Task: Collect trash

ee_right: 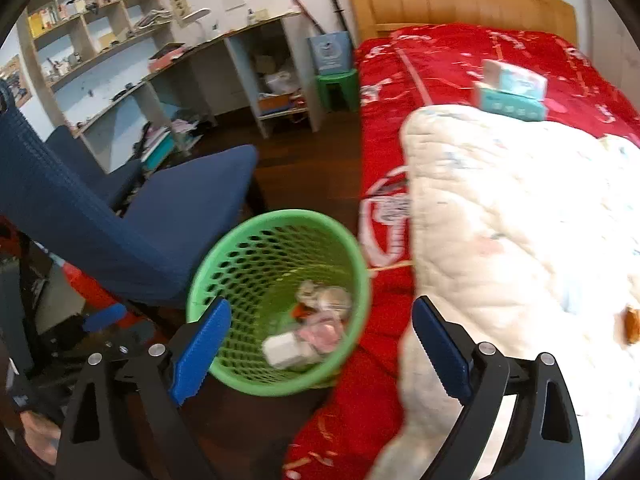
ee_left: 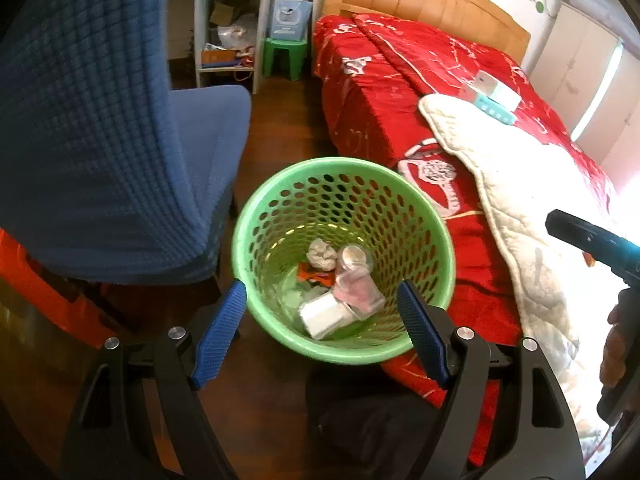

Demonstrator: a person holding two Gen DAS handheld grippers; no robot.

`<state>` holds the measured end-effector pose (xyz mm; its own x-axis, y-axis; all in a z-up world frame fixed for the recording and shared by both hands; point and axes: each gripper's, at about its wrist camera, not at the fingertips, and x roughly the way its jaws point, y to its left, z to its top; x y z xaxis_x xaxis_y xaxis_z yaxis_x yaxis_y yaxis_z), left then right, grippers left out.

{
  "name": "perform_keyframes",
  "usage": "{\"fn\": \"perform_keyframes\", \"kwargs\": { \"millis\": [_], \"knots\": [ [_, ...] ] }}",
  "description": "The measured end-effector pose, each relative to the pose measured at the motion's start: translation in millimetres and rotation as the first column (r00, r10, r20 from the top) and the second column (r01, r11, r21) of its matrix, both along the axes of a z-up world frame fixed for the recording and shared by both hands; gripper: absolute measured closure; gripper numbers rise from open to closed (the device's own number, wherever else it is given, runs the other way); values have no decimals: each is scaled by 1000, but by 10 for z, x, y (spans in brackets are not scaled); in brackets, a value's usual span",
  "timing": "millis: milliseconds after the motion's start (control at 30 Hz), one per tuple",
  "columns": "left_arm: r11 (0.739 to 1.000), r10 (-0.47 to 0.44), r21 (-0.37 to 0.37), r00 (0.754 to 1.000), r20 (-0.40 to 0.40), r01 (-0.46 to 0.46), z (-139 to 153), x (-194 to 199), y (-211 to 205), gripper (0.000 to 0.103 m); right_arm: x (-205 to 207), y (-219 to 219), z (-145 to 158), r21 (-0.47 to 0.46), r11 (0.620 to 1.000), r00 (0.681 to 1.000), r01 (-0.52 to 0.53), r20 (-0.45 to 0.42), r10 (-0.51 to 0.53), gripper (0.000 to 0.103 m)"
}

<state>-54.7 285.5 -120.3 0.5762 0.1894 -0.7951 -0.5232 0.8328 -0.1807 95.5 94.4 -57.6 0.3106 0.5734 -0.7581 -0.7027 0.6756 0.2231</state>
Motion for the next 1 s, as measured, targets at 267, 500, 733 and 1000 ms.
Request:
{"fn": "perform_keyframes", "kwargs": {
  "millis": [267,500,733,1000],
  "knots": [
    [998,-69,13,998,4,69,82,212,-276,25,274,-806,2,-48,989,989,142,40,-140,13],
    [992,-126,24,992,-10,126,138,424,-544,25,639,-1656,19,-81,952,954,296,82,-289,12],
    [984,-176,19,984,-22,177,178,678,-815,24,1164,-2539,15,-99,891,894,444,123,-432,12],
    [965,-262,8,965,-30,263,200,1078,-1243,24,1772,-3117,-190,-144,863,875,485,92,-476,12]
  ]
}}
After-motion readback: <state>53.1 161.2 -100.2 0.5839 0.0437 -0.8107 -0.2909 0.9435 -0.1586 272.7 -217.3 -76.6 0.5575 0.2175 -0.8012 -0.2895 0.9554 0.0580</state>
